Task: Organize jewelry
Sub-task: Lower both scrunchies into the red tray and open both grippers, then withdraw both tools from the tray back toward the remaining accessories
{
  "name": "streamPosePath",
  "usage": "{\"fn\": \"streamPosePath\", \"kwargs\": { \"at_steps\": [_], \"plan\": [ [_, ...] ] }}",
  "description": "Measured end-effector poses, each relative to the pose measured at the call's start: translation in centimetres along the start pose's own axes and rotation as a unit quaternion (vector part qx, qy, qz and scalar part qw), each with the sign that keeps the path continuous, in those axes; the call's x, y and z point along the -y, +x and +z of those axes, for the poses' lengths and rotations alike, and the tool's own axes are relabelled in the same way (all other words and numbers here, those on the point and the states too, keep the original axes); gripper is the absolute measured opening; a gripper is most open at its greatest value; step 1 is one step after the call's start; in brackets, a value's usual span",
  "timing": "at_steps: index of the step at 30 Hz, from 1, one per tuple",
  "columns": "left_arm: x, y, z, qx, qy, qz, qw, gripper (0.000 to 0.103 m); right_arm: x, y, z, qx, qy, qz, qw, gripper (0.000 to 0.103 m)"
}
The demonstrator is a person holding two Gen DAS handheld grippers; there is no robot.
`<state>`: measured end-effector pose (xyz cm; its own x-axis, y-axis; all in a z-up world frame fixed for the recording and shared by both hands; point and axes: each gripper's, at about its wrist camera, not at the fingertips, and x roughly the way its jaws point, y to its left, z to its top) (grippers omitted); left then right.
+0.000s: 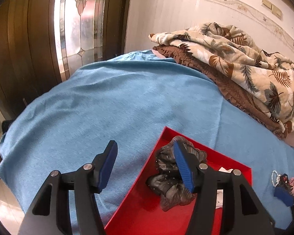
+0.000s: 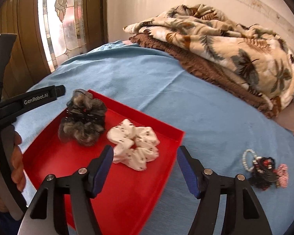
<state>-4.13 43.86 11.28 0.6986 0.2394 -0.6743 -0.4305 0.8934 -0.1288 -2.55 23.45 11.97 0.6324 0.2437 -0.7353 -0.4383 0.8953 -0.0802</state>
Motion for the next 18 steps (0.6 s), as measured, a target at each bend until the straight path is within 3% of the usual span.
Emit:
{"fn": "streamPosePath", "kwargs": {
  "at_steps": [18],
  "plan": [
    [3.1,-2.3,-1.3,0.027,0.055,0.027,0.9978,0.061,4.0,-3.4,-1.6,0.004,0.023,-0.078,0.997,0.072]
  ]
}}
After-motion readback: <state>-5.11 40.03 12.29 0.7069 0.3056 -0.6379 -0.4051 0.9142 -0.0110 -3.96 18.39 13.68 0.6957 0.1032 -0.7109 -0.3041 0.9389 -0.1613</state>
